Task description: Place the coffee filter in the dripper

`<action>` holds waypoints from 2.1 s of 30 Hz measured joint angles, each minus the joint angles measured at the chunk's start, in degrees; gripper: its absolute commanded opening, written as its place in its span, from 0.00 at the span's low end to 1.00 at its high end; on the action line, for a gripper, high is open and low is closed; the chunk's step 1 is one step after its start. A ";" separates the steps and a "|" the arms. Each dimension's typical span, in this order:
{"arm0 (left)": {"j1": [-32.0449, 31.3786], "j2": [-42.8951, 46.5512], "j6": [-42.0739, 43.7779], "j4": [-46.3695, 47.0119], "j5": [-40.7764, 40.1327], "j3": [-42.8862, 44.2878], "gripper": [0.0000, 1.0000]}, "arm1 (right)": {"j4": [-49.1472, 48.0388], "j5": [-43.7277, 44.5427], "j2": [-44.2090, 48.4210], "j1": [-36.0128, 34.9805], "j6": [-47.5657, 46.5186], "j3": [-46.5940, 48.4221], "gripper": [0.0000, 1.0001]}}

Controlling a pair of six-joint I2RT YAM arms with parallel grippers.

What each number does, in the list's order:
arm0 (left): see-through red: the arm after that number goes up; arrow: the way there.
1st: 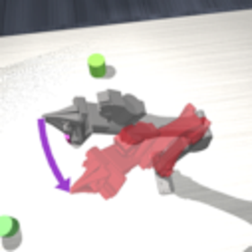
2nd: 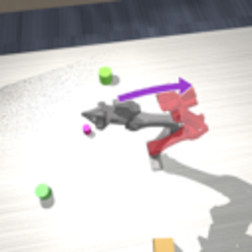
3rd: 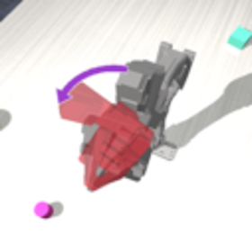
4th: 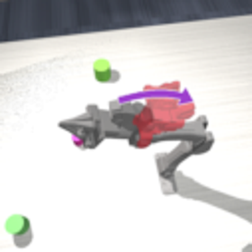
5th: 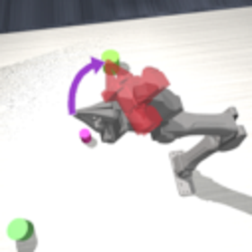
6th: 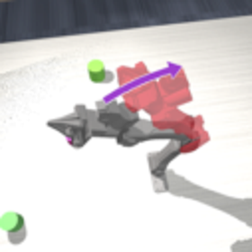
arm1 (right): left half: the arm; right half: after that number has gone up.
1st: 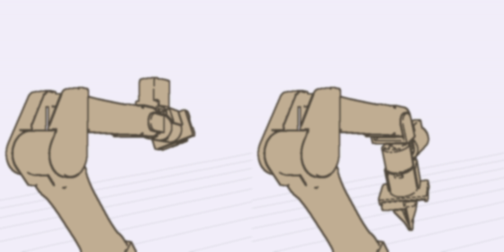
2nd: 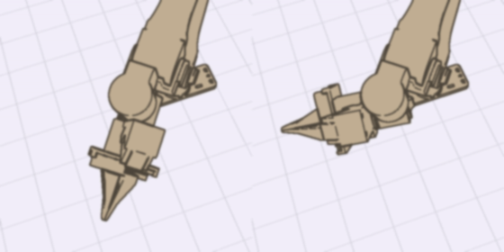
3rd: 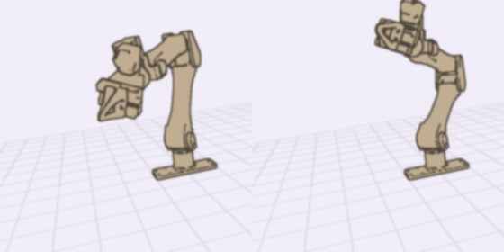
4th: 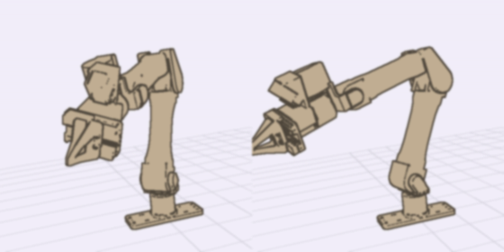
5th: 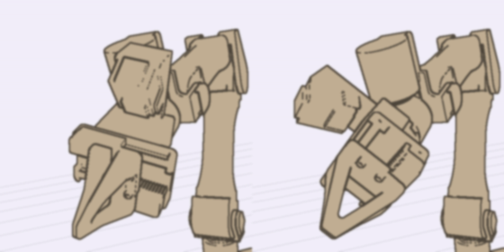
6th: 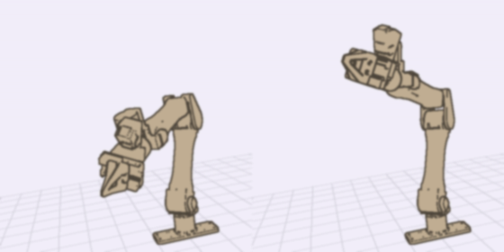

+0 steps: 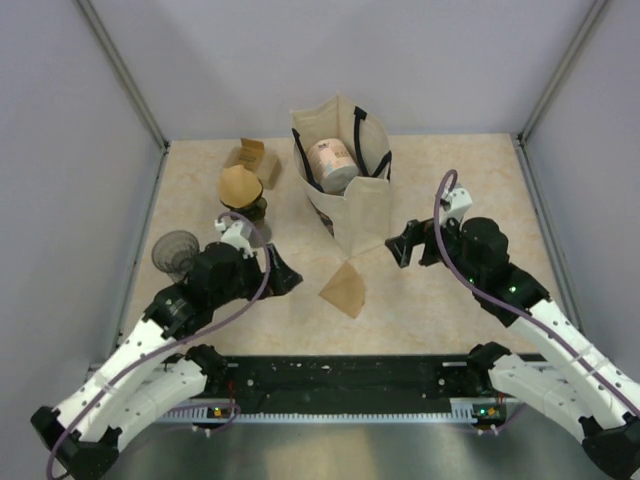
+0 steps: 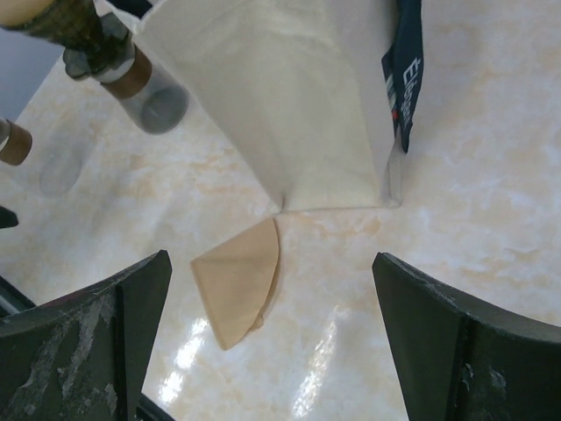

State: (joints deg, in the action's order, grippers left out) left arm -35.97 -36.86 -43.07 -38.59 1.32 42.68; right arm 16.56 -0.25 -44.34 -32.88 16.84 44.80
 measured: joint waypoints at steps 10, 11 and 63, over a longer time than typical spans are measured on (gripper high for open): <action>-1.68 -27.54 -2.03 20.20 8.39 -1.14 0.98 | -1.99 -2.69 -2.95 0.00 9.14 -8.04 0.97; -1.97 -30.08 -2.27 21.42 8.70 -1.14 0.98 | -2.97 -2.89 -3.41 0.02 10.34 -9.01 0.97; -3.80 -51.80 -2.45 28.52 7.85 0.63 0.51 | -39.12 -18.62 -43.41 -4.94 31.06 -16.87 0.40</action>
State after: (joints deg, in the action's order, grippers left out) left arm -39.77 -88.66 -45.52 -10.07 9.17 43.31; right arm -22.57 -18.87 -87.74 -37.82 47.90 27.92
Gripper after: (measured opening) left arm 0.514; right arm 0.400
